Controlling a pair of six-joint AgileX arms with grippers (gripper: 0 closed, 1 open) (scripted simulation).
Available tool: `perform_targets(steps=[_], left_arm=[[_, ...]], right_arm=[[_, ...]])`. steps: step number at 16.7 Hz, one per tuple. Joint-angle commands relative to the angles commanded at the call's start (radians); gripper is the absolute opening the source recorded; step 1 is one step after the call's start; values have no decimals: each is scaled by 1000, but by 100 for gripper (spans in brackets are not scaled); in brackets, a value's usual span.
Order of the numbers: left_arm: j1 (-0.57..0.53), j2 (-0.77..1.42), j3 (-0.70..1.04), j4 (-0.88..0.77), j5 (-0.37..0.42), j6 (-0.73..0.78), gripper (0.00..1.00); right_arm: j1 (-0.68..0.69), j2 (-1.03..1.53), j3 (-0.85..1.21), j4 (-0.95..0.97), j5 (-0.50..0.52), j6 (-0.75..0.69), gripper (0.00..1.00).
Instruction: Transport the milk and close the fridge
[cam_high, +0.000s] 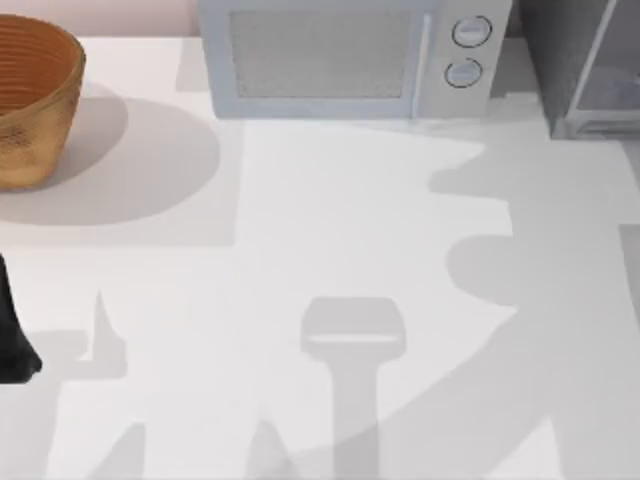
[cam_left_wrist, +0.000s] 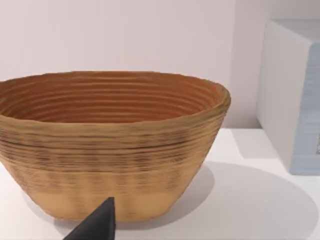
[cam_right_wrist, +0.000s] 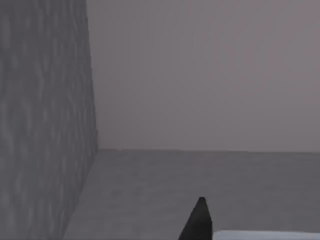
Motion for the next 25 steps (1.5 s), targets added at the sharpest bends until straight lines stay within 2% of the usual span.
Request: perform_targets(steps=[5,17,25], left_arm=[[0,0,0,0,0,0,100],[0,0,0,0,0,0,100],[0,0,0,0,0,0,100]], right_arm=[[-57,176,198,-38,-64,-4,0],[-60,184,206,-40,-67,-5,0],[-60,184,206,-40,-67,-5,60]])
